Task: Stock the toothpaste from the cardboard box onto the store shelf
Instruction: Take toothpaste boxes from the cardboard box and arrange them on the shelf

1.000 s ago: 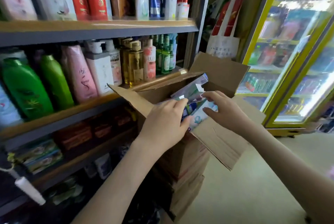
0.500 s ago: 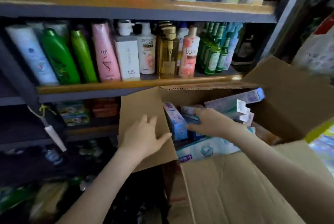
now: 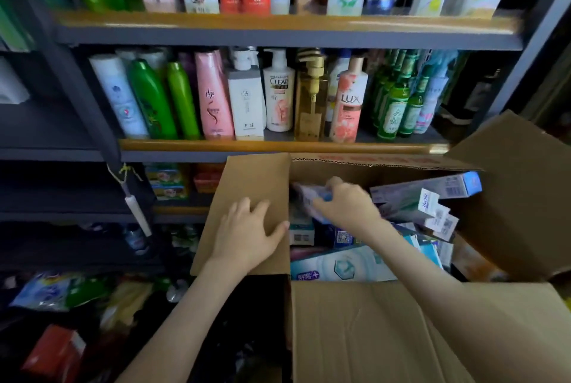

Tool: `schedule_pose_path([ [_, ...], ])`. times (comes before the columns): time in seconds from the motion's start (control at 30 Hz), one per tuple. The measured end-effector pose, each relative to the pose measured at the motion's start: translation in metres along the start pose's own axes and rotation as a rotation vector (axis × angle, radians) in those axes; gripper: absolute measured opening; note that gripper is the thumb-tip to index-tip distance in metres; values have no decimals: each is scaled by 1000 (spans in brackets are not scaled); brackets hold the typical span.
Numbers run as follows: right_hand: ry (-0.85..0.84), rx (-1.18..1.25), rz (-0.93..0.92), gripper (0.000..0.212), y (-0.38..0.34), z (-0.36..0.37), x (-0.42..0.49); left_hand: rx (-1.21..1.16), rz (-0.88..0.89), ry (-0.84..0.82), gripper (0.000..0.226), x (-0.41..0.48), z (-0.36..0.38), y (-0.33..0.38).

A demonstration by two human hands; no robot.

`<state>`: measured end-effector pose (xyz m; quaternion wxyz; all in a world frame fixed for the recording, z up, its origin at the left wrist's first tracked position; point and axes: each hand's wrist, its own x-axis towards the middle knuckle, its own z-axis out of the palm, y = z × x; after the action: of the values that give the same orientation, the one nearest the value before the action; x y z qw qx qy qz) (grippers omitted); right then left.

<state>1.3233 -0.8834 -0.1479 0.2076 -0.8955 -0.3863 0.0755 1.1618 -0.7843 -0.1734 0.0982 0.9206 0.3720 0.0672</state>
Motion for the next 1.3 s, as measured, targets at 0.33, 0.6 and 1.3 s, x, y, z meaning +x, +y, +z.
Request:
schedule_pose_path([
  [0.33, 273, 827, 149, 21, 40, -85, -46, -895, -156, 53, 29, 13, -11, 10],
  [0.6, 280, 1334, 258, 23, 65, -90, -53, -1421, -203, -130, 37, 13, -24, 46],
  [1.3, 131, 933, 164, 38, -36, -50, -55, -1585, -388, 428, 39, -24, -62, -28],
])
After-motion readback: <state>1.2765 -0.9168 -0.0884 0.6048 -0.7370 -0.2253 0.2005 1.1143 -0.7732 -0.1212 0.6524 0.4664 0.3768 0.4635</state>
